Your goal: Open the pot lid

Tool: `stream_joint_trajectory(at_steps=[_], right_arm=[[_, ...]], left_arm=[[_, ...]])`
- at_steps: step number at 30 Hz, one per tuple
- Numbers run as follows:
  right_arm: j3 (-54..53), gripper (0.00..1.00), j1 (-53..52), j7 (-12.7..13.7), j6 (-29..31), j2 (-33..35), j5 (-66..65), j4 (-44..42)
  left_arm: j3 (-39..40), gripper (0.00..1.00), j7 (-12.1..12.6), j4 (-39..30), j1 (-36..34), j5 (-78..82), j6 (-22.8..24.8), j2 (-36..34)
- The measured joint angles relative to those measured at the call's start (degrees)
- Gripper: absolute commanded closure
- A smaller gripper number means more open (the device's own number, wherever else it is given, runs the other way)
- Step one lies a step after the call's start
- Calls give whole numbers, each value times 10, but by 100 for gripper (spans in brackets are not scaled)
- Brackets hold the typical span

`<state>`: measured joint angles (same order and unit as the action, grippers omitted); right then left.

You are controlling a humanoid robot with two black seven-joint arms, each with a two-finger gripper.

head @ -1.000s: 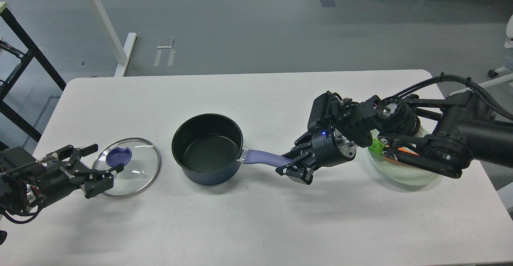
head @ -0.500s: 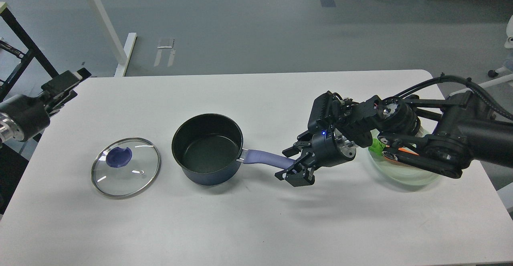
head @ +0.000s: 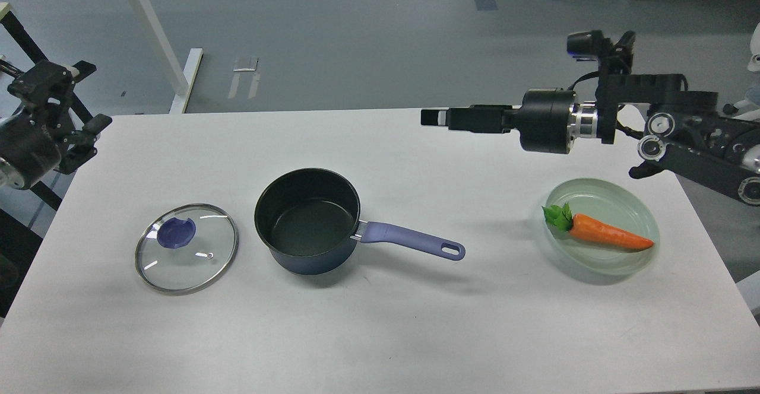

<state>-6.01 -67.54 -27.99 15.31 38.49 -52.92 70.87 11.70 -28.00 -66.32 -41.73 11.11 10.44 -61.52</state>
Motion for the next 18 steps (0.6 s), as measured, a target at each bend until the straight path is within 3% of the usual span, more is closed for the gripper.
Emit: stream_joint_trajectory(at_steps=[6,9,18], right_arm=[[-49,1,96,0,-89,9,253,-15],[-88,1,158,0,-106,2,327,-24],[-285,1,370,0,-94,-83,381,-42]], left_arm=[[0,1,0,5,7,-36,1,35],[2,1,0,14,13,-59,3,59],[37,1,0,45,45,-112,43,125]])
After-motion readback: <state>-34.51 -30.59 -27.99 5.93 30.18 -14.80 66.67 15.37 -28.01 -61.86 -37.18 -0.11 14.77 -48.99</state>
